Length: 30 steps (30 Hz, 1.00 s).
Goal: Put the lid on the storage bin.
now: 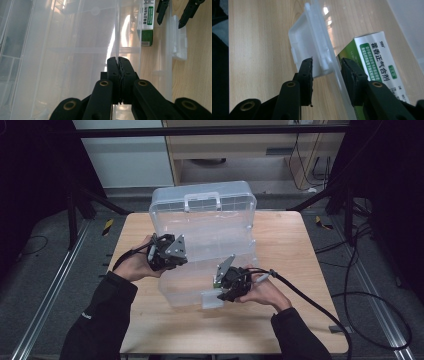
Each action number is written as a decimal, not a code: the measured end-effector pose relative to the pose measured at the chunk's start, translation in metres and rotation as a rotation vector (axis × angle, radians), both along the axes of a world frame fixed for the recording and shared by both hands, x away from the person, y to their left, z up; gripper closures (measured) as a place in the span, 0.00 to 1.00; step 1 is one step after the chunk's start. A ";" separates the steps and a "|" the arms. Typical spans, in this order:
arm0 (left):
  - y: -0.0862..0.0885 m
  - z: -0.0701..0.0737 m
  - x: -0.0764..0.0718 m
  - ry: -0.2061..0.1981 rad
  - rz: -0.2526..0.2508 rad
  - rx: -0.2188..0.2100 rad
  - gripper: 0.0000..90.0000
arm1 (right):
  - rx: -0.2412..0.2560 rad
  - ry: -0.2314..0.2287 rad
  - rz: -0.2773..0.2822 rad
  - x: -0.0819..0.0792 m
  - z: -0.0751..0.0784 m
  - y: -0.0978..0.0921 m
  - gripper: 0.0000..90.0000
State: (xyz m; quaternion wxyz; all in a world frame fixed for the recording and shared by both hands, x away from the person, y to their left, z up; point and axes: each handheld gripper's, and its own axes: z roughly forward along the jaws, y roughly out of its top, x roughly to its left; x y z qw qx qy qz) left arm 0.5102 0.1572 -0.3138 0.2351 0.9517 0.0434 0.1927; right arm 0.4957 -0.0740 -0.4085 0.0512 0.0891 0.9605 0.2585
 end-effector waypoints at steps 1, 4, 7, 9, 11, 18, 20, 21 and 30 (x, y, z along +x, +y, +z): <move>0.000 0.000 -0.001 0.002 -0.001 0.006 0.98 | 0.009 -0.005 -0.006 0.000 0.000 0.000 0.70; -0.001 0.000 -0.002 0.004 0.003 0.006 0.98 | 0.029 -0.021 -0.016 -0.003 0.002 -0.003 0.69; -0.002 -0.001 -0.003 0.004 0.006 0.006 0.98 | 0.046 -0.037 -0.026 -0.007 0.006 -0.008 0.67; -0.002 -0.002 -0.004 0.006 0.007 0.009 0.98 | 0.098 -0.040 -0.037 -0.010 0.013 -0.015 0.68; -0.003 -0.002 -0.005 0.011 0.011 0.008 0.98 | 0.127 -0.044 -0.050 -0.012 0.019 -0.021 0.69; -0.004 -0.004 -0.007 0.016 0.015 0.011 0.97 | 0.241 -0.070 -0.107 -0.019 0.040 -0.044 0.81; -0.003 -0.005 -0.008 0.020 0.016 0.008 0.97 | 0.291 -0.076 -0.131 -0.020 0.046 -0.052 0.84; -0.003 -0.005 -0.008 0.021 0.014 0.008 0.97 | 0.318 -0.084 -0.151 -0.020 0.049 -0.056 0.85; -0.004 -0.007 -0.011 0.031 0.016 0.013 0.97 | 0.517 -0.165 -0.384 -0.003 0.072 -0.086 0.92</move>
